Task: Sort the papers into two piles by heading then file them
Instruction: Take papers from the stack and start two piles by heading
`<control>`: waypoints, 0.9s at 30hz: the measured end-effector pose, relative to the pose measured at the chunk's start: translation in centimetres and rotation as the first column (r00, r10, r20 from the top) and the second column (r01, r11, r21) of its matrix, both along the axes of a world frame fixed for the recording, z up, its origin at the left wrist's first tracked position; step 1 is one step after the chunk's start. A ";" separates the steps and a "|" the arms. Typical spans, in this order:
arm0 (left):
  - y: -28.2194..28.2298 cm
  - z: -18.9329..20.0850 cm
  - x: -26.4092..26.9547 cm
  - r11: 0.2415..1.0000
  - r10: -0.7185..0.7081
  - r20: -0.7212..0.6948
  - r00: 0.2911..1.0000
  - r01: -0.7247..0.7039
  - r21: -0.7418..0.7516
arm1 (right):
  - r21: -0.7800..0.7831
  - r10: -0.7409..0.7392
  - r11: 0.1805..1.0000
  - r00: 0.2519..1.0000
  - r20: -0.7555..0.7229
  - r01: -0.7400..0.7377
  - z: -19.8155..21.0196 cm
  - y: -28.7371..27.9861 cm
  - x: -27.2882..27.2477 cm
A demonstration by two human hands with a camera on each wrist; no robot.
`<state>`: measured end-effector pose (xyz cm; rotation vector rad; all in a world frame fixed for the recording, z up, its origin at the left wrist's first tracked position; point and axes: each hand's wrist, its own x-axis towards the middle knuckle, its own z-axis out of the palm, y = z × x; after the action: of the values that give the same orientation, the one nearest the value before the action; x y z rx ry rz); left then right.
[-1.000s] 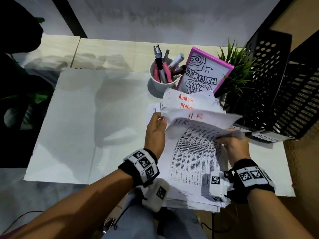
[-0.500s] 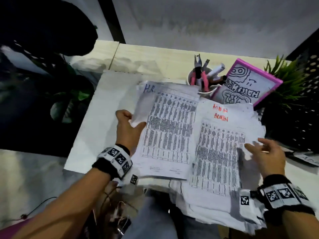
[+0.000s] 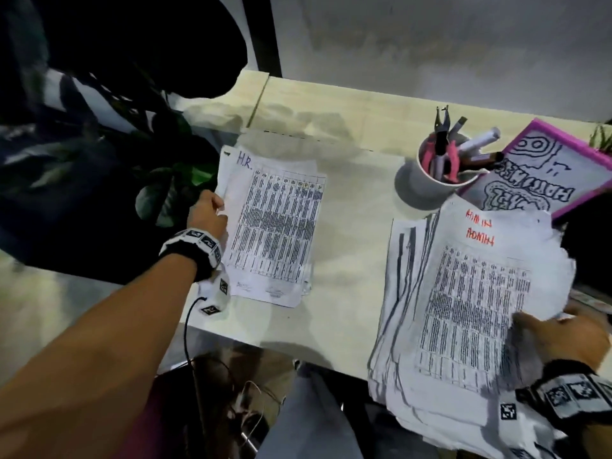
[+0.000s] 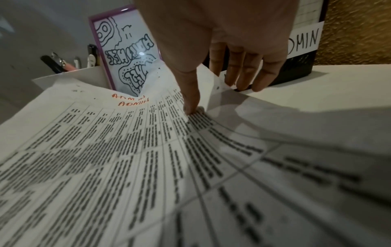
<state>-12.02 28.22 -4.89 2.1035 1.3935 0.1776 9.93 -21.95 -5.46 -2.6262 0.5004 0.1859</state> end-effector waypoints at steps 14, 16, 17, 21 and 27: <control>-21.1 2.7 9.9 0.797 -0.592 0.322 0.739 0.596 0.097 | 0.280 0.067 0.954 0.986 0.150 -0.107 0.7 -1.8 0.9; -25.8 2.3 11.8 0.717 -0.677 0.301 0.671 0.693 0.069 | 0.321 0.026 0.944 0.986 0.164 -0.078 0.7 -2.3 1.0; -27.4 1.8 12.6 0.711 -0.683 0.281 0.674 0.701 0.046 | 0.334 0.011 0.940 0.986 0.165 -0.067 0.7 -2.4 1.0; -30.0 0.3 15.2 0.804 -0.569 0.190 0.801 0.590 -0.081 | 0.345 0.058 0.930 0.977 0.203 -0.127 1.0 -3.5 0.9; -30.1 -0.2 15.9 0.872 -0.443 0.199 0.874 0.471 -0.129 | 0.477 0.092 0.849 0.953 0.288 -0.226 1.3 -4.7 1.0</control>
<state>3.84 -1.91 -5.12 2.1506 0.7517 0.0307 10.95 -26.66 -4.13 -2.1252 0.1131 0.0210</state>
